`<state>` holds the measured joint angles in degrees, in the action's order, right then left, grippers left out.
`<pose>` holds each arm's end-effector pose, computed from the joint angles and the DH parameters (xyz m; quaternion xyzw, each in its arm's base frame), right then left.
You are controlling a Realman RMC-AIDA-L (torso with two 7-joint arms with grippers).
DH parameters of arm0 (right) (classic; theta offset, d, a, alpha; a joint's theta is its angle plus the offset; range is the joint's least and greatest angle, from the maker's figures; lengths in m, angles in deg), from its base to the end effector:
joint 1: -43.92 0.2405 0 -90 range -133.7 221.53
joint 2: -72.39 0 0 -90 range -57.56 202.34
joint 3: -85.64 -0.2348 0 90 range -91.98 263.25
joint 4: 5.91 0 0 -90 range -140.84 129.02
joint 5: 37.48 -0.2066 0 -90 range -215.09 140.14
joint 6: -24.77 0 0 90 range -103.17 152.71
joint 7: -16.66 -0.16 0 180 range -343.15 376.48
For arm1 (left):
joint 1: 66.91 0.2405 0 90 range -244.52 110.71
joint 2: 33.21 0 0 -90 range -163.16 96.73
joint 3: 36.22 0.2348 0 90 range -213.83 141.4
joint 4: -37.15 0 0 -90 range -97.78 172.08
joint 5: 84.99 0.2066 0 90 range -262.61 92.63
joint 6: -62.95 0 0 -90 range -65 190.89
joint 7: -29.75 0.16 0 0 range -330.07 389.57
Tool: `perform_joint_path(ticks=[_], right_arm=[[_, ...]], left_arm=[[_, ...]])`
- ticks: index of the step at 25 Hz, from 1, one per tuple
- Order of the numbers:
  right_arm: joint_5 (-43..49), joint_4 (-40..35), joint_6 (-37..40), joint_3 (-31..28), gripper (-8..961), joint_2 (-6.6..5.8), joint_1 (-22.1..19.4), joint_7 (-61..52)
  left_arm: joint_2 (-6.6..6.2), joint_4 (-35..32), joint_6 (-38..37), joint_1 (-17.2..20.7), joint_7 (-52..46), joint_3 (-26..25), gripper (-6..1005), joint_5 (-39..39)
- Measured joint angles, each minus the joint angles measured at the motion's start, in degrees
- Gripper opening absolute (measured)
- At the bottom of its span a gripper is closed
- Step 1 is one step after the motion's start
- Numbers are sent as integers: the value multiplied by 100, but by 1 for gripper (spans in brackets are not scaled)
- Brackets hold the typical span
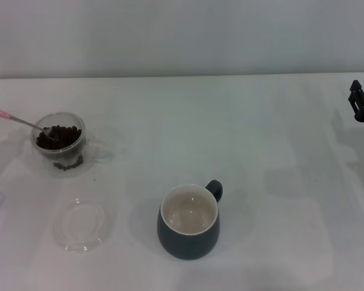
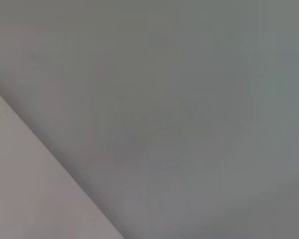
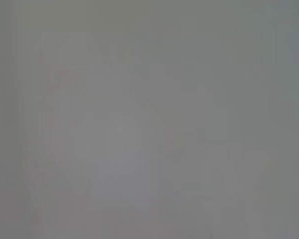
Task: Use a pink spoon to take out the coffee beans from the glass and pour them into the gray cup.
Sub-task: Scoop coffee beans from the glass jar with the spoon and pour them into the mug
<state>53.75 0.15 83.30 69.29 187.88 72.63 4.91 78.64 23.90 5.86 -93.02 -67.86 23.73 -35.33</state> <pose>0.3490 0.3512 0.0210 -0.6616 0.3114 0.2461 0.6362 -0.3326 0.3665 0.0425 -0.5623 -0.6035 -0.4628 0.3246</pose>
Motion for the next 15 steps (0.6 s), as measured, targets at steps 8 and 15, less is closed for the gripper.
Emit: perform_joint_path(ticks=[8,15], right_arm=[[0,0,-4,0,558,8,24,18],[2,0,-8,0,560,9,36,24]], left_arm=[[13,13,-226,210,-12,-1,133,-249],[29,9,-485,373,3,0,132,-410]])
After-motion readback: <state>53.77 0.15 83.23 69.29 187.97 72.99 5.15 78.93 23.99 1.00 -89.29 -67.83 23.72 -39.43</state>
